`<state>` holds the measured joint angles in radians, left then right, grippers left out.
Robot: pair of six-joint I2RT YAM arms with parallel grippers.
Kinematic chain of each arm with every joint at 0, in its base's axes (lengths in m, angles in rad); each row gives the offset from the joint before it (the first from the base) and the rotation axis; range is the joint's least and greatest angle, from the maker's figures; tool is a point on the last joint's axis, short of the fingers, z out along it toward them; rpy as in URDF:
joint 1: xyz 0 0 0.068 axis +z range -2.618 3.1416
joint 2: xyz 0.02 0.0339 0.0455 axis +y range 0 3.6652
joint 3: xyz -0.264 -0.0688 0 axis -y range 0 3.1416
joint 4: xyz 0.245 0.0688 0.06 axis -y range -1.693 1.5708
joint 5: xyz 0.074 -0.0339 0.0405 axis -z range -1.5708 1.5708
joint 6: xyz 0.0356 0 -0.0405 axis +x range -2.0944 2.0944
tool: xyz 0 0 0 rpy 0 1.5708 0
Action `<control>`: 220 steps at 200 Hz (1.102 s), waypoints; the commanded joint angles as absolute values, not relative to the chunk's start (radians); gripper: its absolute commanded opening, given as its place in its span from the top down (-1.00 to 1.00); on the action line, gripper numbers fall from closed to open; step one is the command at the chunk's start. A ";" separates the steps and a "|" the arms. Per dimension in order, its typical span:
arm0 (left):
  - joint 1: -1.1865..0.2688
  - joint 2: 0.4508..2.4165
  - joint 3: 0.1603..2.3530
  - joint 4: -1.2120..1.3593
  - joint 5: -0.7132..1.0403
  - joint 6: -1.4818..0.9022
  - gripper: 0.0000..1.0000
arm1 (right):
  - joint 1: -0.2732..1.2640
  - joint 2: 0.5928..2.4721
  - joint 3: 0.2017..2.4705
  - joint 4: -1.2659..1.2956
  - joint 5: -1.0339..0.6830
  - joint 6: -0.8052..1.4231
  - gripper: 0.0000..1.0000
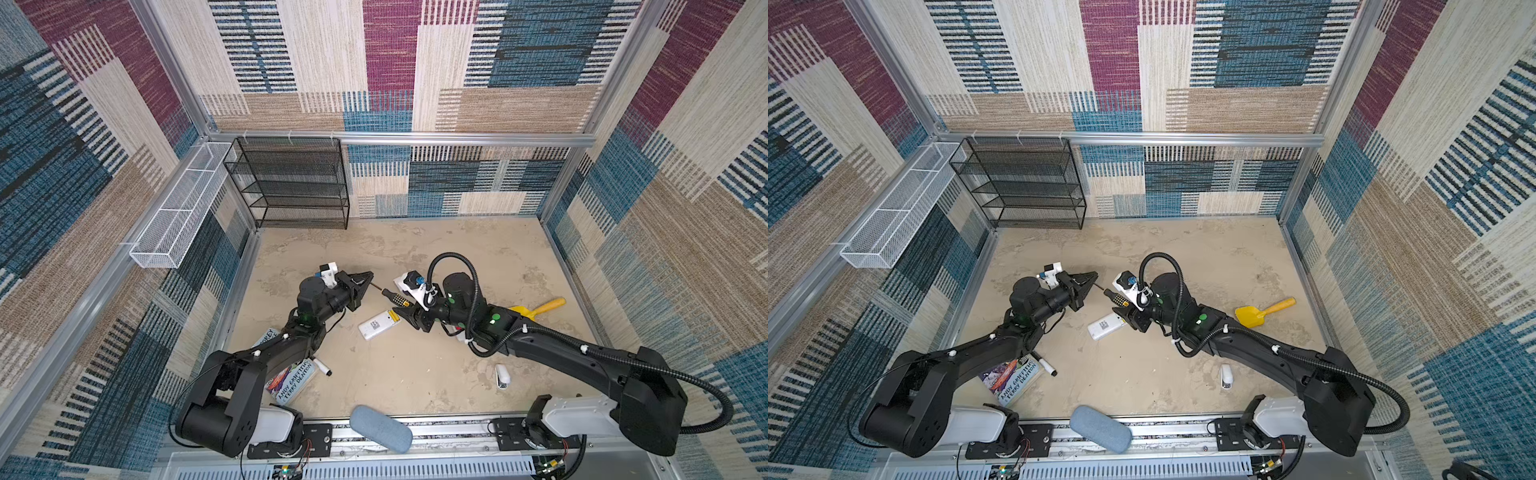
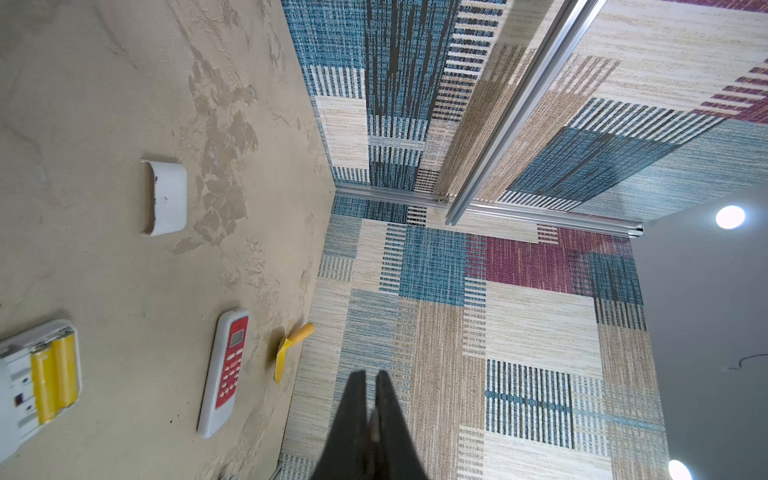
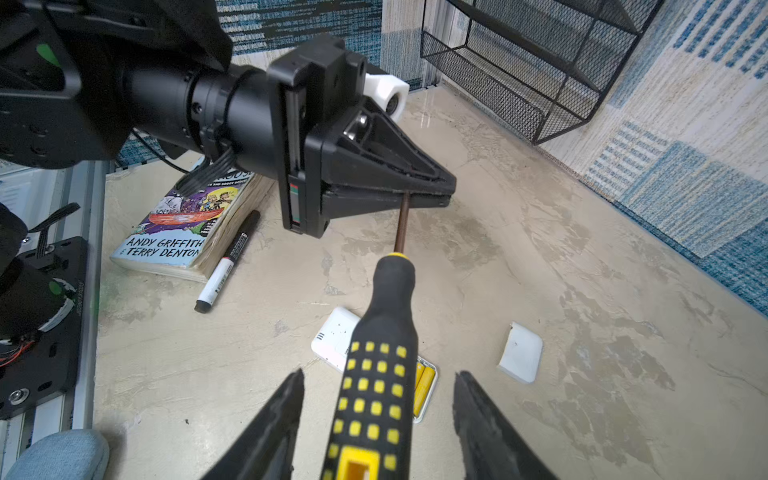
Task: Unload the batteries from the remote control
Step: 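Lift the screwdriver with the right gripper while the left gripper reaches toward the white remote, then lower the left gripper onto the white remote and grasp its body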
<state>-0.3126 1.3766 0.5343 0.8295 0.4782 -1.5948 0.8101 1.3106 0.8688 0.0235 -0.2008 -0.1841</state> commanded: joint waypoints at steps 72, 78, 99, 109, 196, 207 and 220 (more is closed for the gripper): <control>-0.310 1.388 0.526 0.908 0.493 -1.623 1.00 | 0.807 1.344 0.894 0.059 -0.218 -0.185 0.18; -0.310 1.390 0.525 0.915 0.493 -1.627 1.00 | 0.807 1.346 0.897 0.056 -0.220 -0.184 0.19; -0.310 1.397 0.528 0.925 0.499 -1.628 1.00 | 0.807 1.352 0.897 0.060 -0.227 -0.187 0.31; -0.310 1.399 0.528 0.928 0.501 -1.628 1.00 | 0.807 1.353 0.900 0.057 -0.230 -0.188 0.42; -0.303 1.403 0.596 0.715 0.562 -1.451 -0.28 | 0.807 1.312 0.893 -0.007 -0.164 -0.186 1.00; -0.300 1.393 0.620 0.627 0.568 -1.392 -0.44 | 0.807 1.308 0.895 -0.040 -0.128 -0.179 1.00; -0.298 1.376 0.651 0.475 0.560 -1.299 -0.51 | 0.807 1.301 0.894 -0.080 -0.084 -0.171 1.00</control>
<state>-0.3031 1.4002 0.6064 0.7132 0.5331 -1.4963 0.8074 1.3140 0.8917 -0.0223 -0.1707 -0.1871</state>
